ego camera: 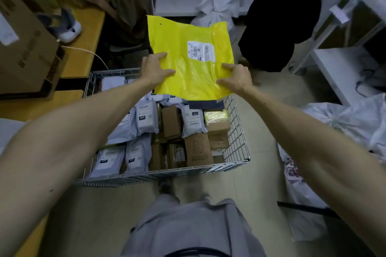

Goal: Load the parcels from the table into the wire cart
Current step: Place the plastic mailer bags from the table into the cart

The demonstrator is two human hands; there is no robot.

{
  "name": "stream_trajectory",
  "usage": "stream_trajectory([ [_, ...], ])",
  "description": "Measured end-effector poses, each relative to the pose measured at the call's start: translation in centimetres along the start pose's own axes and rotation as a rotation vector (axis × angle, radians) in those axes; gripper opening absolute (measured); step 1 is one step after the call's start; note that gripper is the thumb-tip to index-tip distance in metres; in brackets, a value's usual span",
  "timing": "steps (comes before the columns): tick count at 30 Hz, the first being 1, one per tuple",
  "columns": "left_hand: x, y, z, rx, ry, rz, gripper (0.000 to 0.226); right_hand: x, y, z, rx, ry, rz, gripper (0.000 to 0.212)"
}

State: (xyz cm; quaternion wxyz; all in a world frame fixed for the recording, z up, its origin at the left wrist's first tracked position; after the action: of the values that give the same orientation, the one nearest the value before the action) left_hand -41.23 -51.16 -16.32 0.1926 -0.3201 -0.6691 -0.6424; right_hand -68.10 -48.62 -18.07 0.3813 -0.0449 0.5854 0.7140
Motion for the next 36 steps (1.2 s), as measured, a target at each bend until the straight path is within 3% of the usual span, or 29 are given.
stream_trajectory([
  [9,-10.5,-1.3,-4.7,-0.109,0.047,0.052,0.077,-3.9,-8.3,-4.2,-0.063,-0.055,0.0,0.071],
  [19,-21.3,-7.8,-4.3,-0.219,0.17,0.069,0.08,-1.2,-19.2,-8.3,-0.236,-0.093,0.048,0.072],
  [36,-33.6,-16.2,-5.9,-0.288,0.276,0.01,0.077,2.0,-32.8,-15.5,-0.297,-0.171,0.054,0.073],
])
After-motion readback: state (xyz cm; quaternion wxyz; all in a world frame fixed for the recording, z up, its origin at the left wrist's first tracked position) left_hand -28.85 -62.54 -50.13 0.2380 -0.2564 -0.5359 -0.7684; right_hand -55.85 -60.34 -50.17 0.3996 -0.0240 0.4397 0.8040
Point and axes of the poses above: each hand's wrist, its own z-axis away from the middle knuckle, its own y-axis out of the back of the hand, x = y × z, the point moved 6 cm from there along -z, towards the middle knuckle, and after that the axes turned 15 degrees about -y, right-handed, at the moved point
